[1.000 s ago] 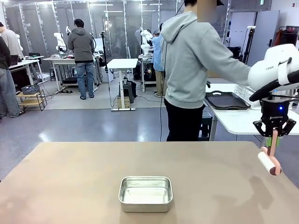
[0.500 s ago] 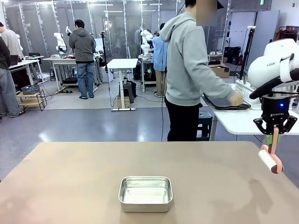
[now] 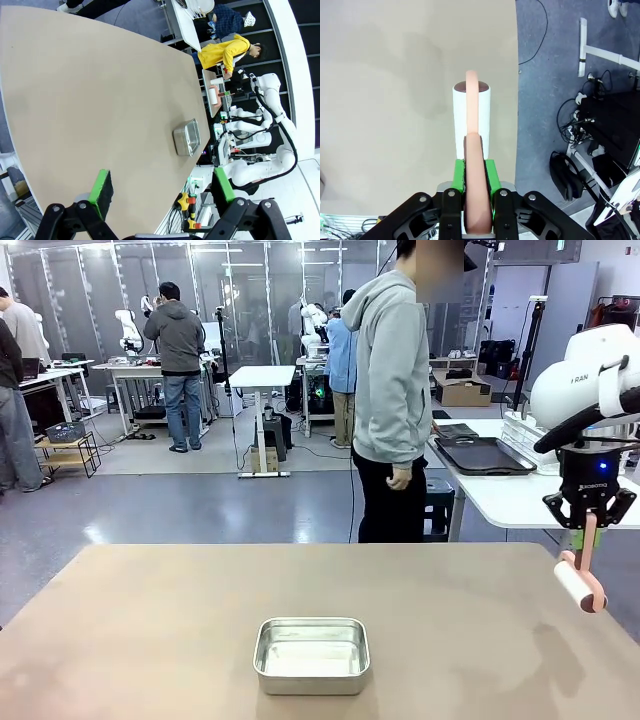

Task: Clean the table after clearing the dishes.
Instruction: Place the Lint Roller back on top of the Airtight Container.

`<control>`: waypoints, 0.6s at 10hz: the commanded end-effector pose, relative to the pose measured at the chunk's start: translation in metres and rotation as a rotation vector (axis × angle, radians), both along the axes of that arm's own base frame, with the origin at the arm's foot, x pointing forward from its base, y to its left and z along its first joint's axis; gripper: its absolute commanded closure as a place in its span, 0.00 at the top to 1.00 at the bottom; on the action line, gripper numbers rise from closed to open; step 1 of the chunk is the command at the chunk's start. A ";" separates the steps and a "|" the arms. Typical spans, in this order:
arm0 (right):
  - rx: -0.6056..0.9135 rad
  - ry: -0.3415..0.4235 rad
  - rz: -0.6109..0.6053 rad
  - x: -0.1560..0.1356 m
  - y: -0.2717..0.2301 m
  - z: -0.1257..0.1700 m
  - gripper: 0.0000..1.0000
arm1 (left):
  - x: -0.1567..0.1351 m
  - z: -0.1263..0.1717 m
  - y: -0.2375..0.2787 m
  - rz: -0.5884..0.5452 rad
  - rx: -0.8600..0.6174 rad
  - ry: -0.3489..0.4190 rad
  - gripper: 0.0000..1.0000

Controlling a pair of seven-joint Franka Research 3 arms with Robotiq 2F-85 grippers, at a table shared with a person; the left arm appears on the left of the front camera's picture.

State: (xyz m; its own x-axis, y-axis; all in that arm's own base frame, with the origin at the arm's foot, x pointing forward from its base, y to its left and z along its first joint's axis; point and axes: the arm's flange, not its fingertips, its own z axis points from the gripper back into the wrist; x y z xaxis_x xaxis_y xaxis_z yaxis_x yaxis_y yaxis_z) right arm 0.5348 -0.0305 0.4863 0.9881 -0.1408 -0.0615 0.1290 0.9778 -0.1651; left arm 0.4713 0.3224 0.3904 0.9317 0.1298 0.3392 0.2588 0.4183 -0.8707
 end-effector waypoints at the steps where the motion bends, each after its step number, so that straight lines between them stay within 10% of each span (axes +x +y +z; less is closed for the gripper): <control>1: 0.000 -0.005 -0.001 0.000 0.000 0.002 0.21 | -0.005 0.001 0.000 -0.009 0.018 -0.010 1.00; 6: 0.000 -0.005 -0.001 0.000 0.000 0.002 0.21 | -0.005 0.001 0.000 -0.009 0.018 -0.010 1.00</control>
